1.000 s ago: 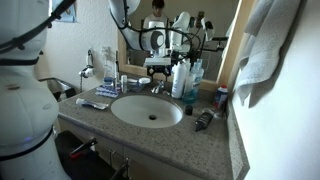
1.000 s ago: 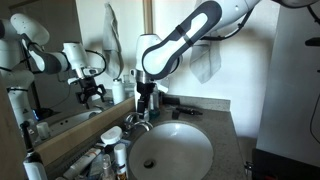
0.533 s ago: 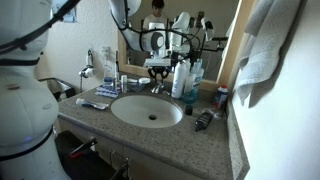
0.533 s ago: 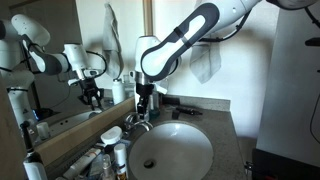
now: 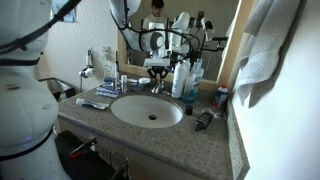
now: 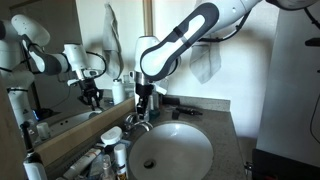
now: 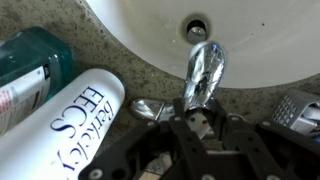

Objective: Open the faucet then close the faucet

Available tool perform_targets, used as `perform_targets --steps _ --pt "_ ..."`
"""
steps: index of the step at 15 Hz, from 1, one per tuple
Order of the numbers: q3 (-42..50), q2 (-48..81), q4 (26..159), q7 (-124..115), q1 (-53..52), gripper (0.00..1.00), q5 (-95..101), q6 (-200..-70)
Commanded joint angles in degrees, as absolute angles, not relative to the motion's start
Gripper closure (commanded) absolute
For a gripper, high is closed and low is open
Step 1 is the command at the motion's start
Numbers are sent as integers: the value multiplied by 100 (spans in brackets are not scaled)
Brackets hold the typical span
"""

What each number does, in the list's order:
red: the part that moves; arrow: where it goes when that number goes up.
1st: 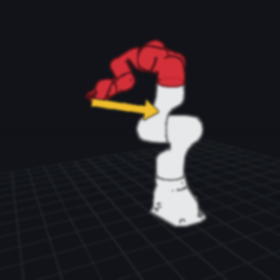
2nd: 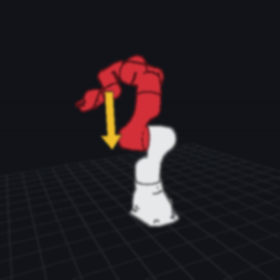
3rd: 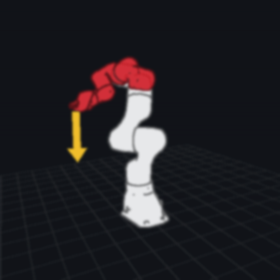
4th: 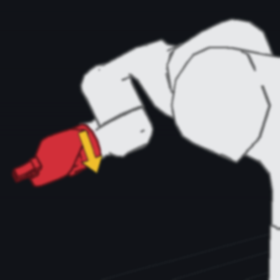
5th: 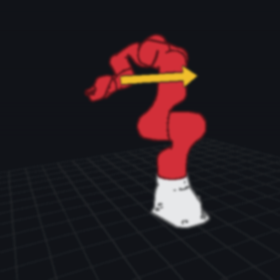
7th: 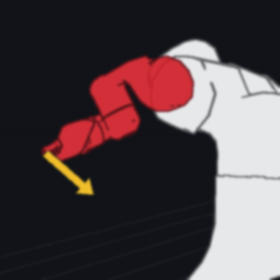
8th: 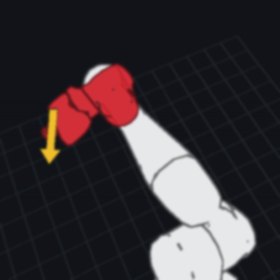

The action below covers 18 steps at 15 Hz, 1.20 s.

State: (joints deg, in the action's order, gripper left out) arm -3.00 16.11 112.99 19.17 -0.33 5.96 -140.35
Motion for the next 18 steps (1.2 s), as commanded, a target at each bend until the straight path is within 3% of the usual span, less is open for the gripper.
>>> perform_targets --steps 1,18 --pt "-352 1541 11194 2023 -17 91 599 -14226" --pt "-343 1423 11112 1958 -86 91 760 -14738"
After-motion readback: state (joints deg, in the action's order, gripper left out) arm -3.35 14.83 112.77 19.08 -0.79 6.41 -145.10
